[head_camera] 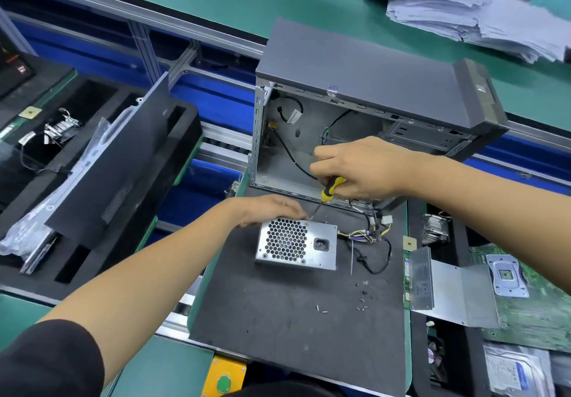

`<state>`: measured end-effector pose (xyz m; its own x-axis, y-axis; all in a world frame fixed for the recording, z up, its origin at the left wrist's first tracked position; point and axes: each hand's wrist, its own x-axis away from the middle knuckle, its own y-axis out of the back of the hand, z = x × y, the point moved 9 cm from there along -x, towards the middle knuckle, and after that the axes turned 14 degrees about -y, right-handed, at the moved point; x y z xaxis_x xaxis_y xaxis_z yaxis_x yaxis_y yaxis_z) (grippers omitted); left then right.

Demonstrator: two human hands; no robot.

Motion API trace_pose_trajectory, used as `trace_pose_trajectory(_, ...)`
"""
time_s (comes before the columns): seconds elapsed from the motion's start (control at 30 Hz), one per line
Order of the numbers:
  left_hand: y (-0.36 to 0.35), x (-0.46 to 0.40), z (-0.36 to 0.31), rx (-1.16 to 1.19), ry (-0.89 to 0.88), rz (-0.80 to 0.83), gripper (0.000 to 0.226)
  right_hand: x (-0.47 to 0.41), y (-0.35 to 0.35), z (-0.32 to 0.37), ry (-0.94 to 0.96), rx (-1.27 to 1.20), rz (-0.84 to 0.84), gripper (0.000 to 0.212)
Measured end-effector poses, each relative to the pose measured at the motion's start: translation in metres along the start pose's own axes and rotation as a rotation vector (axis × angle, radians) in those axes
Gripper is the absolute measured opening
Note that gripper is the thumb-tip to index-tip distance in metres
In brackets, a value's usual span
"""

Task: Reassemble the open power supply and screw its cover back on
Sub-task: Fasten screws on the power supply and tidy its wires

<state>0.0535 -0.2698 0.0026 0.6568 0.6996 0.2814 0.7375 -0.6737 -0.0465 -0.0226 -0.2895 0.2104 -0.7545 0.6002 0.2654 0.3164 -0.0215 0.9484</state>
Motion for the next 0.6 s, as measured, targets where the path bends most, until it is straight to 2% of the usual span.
trace_pose_trajectory(0.2, -0.001, 0.002, -0.016, -0.145, -0.133, 0.029, 0.024, 0.001, -0.001, -0.006, -0.028, -0.028, 0.006, 0.016)
trace_pose_trajectory(0.37, -0.002, -0.001, -0.028, -0.257, -0.27, -0.045, 0.019, 0.002, -0.001, -0.016, -0.07, -0.065, -0.01, 0.017)
trace_pose_trajectory(0.6, -0.001, 0.011, -0.04, -0.514, -0.367, -0.224, 0.007, 0.009, -0.02, -0.045, -0.254, -0.232, -0.024, 0.019)
